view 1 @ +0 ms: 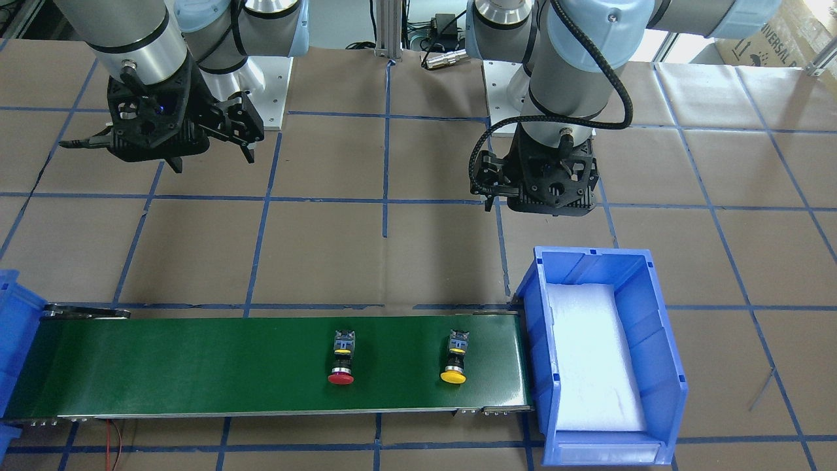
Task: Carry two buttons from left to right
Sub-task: 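Withdraw the left gripper beside its bin while the conveyor carries the buttons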
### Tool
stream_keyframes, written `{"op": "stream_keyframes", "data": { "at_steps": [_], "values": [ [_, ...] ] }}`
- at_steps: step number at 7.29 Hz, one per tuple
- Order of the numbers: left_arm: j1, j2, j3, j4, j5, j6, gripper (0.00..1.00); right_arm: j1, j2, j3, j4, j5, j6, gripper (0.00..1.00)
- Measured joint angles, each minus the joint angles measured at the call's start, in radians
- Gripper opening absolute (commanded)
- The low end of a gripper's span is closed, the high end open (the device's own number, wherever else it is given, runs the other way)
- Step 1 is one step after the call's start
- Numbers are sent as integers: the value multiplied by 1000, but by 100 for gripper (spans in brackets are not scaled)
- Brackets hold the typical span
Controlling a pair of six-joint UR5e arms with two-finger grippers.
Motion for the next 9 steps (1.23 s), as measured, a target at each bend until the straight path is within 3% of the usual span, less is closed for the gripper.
{"op": "stream_keyframes", "data": {
  "at_steps": [5,9],
  "values": [
    [45,81,-51,9,-20,13,100,-6,3,-27,5,-7,-3,100],
    [90,84,-52,9,-13,13,100,-40,11,-30,-3,-10,3,100]
  ]
}}
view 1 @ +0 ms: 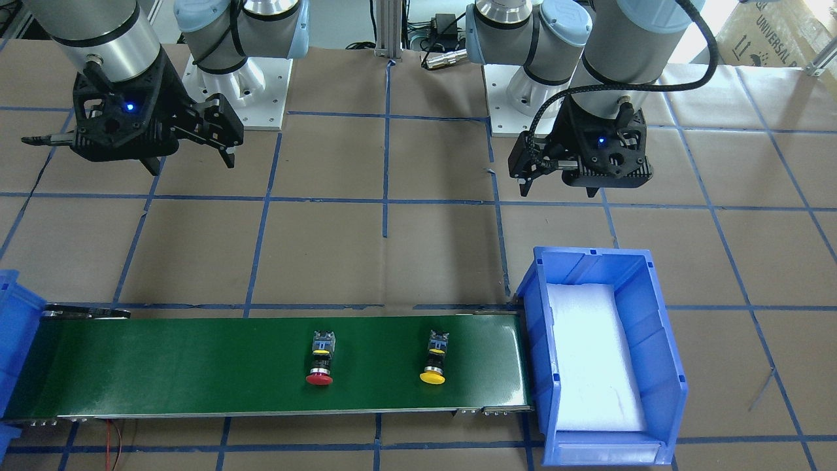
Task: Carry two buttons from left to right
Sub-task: 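Withdraw the left gripper beside its bin while the conveyor carries the buttons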
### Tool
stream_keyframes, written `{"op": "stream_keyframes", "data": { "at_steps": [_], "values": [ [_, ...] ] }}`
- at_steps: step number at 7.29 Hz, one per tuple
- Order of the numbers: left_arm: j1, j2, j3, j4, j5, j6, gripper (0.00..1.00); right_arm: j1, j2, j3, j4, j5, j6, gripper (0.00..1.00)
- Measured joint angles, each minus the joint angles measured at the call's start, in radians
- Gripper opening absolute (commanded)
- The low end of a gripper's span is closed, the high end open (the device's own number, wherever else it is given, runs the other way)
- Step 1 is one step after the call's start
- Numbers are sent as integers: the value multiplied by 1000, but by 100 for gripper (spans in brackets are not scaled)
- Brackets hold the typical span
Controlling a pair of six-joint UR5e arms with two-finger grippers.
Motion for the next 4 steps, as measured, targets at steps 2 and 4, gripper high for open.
{"op": "stream_keyframes", "data": {
  "at_steps": [2,4],
  "values": [
    [6,6,-1,0,-1,3,100,-10,29,4,-2,2,-3,100],
    [10,19,-4,8,-1,4,100,-11,48,6,-4,0,0,100]
  ]
}}
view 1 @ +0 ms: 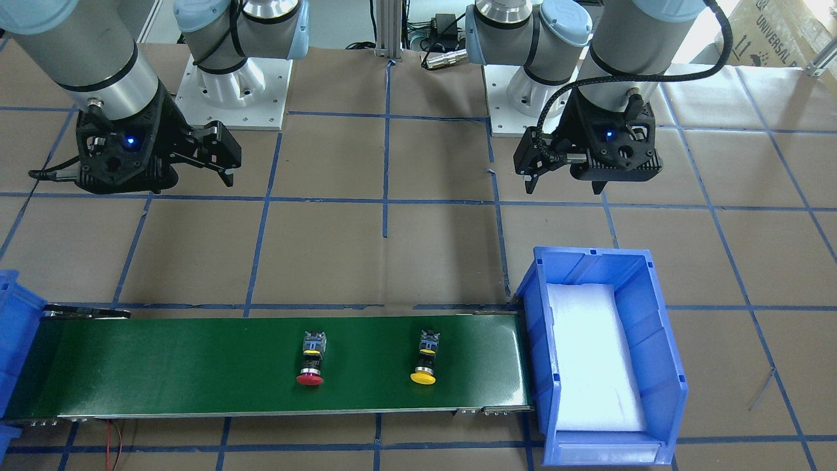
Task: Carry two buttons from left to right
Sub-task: 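Withdraw the left gripper beside its bin while the conveyor carries the buttons, then lower the right gripper onto the red button on the conveyor and grasp it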
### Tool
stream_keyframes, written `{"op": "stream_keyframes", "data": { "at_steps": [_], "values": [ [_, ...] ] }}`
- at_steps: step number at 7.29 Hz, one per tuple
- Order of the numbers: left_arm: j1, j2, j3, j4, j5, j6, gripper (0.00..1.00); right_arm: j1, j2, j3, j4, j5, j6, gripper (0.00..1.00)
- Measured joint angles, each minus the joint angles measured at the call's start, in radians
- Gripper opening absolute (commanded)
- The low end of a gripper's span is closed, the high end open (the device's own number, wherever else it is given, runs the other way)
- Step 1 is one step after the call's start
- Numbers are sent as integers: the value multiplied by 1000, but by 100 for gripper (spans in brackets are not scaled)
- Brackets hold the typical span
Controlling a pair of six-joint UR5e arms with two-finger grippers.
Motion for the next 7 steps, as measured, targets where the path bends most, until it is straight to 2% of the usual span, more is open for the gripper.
{"op": "stream_keyframes", "data": {
  "at_steps": [4,7],
  "values": [
    [-2,21,-18,14,-1,0,100,1,68,-12,-13,-17,43,100],
    [1,58,-65,32,-7,-7,100,9,176,-14,-109,-16,106,100]
  ]
}}
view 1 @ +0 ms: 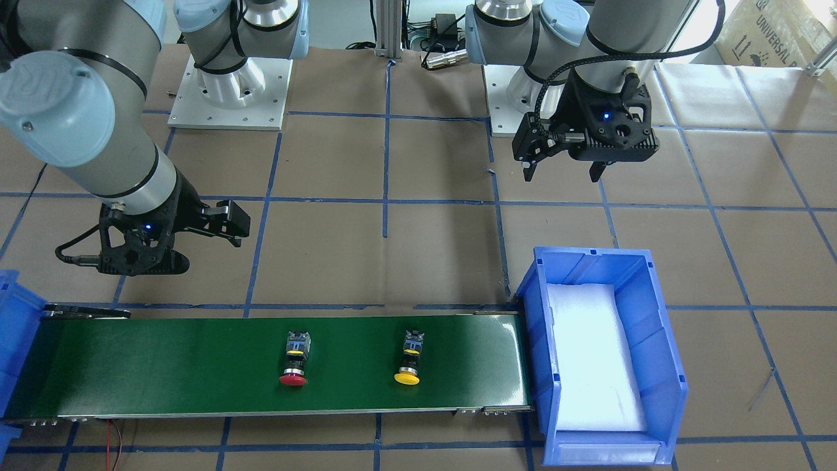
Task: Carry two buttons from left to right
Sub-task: 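Lower the right gripper onto the red button on the conveyor and grasp it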
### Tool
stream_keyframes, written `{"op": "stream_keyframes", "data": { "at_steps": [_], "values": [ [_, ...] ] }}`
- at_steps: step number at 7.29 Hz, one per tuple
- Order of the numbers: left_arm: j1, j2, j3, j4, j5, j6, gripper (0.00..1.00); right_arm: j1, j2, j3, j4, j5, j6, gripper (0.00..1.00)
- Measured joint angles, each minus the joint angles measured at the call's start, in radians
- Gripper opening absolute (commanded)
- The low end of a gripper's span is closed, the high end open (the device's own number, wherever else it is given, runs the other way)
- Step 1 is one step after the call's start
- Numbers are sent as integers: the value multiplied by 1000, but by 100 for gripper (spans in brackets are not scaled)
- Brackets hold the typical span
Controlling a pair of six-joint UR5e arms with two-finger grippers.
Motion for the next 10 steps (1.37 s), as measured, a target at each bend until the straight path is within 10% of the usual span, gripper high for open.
{"op": "stream_keyframes", "data": {
  "at_steps": [10],
  "values": [
    [4,-50,91,-83,-1,-3,100,4,164,-20,-211,9,25,100]
  ]
}}
